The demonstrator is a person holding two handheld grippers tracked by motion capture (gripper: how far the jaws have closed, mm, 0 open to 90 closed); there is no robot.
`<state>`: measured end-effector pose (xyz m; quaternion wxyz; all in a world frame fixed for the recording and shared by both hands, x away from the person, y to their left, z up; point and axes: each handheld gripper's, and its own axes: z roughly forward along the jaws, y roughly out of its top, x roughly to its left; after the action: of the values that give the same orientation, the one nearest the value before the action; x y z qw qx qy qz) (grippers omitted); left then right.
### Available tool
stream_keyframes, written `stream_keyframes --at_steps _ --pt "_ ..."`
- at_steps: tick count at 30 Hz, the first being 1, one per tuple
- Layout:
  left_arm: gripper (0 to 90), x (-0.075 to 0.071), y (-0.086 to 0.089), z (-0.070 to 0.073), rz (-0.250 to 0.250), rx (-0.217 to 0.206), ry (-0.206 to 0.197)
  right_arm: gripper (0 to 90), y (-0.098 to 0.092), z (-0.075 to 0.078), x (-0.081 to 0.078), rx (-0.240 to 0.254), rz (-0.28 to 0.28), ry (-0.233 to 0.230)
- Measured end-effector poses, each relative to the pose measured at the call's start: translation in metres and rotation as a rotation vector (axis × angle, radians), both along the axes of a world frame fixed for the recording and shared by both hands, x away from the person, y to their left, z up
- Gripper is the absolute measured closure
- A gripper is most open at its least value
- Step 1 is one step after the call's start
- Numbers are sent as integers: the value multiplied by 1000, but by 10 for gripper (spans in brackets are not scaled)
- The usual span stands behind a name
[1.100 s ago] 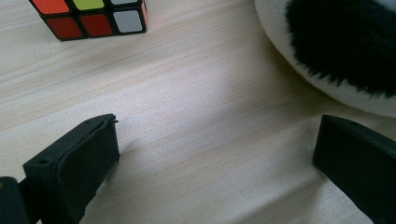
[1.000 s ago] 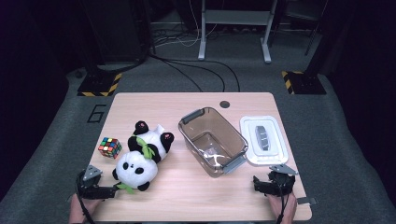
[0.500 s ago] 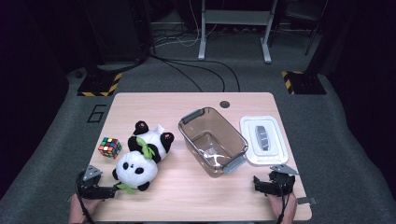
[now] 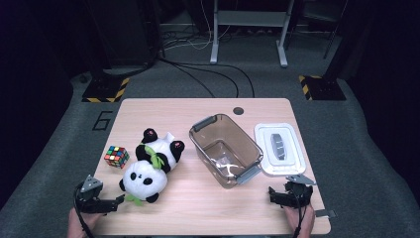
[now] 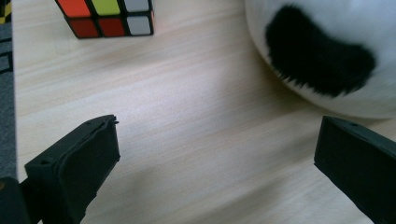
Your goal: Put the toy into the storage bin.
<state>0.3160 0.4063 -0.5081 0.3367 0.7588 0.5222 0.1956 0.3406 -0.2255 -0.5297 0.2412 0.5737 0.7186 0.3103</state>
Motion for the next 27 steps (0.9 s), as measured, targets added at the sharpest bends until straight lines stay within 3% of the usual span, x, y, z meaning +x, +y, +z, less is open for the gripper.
stream_keyframes --at_steps 6,15,27 --pt "0 -2 -6 26 30 -16 -6 9 1 0 0 -7 -3 0" --pt "0 1 -23 59 18 -13 -24 8 1 0 0 -8 -2 1" --pt "2 16 -50 84 -13 -10 -42 9 1 0 0 -8 -4 0"
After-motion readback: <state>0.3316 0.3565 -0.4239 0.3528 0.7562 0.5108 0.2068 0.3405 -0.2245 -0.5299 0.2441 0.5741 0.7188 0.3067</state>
